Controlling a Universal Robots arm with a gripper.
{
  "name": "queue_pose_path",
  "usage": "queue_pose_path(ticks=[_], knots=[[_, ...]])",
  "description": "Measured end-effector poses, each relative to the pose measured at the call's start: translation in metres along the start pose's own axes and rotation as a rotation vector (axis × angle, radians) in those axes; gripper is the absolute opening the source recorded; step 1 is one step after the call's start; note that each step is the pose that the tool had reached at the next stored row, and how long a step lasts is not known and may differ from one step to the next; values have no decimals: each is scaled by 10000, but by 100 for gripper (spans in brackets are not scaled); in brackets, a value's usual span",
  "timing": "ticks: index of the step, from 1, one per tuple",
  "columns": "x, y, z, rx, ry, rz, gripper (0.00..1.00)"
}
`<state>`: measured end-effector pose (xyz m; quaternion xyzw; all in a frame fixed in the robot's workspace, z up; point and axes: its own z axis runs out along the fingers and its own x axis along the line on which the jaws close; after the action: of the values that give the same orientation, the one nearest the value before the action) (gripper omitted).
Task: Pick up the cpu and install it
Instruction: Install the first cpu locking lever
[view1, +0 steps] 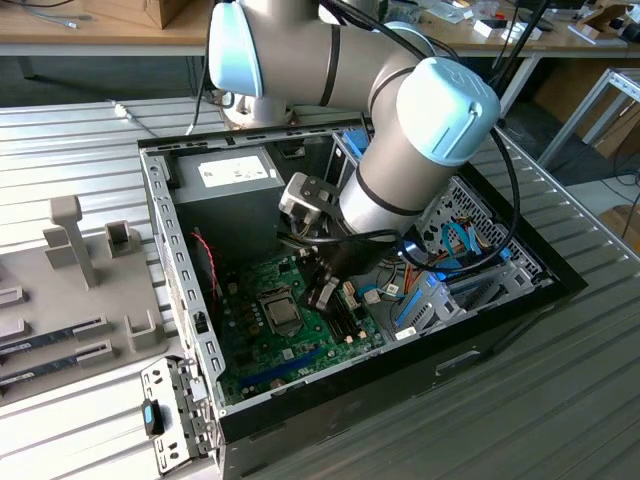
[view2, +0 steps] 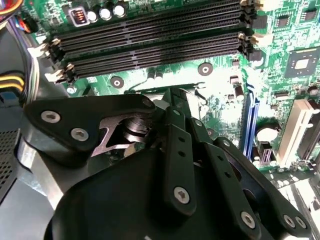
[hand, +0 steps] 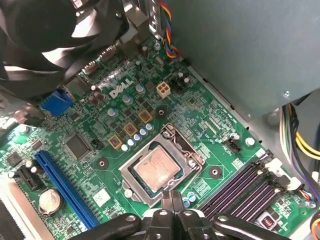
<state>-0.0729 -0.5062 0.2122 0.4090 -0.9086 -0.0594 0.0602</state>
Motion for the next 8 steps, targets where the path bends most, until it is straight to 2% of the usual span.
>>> queue_pose_path(ticks=[3,8], knots=[[-3,-5,35,44,50,15,11],[-3,-9,54,67,75,20,11]])
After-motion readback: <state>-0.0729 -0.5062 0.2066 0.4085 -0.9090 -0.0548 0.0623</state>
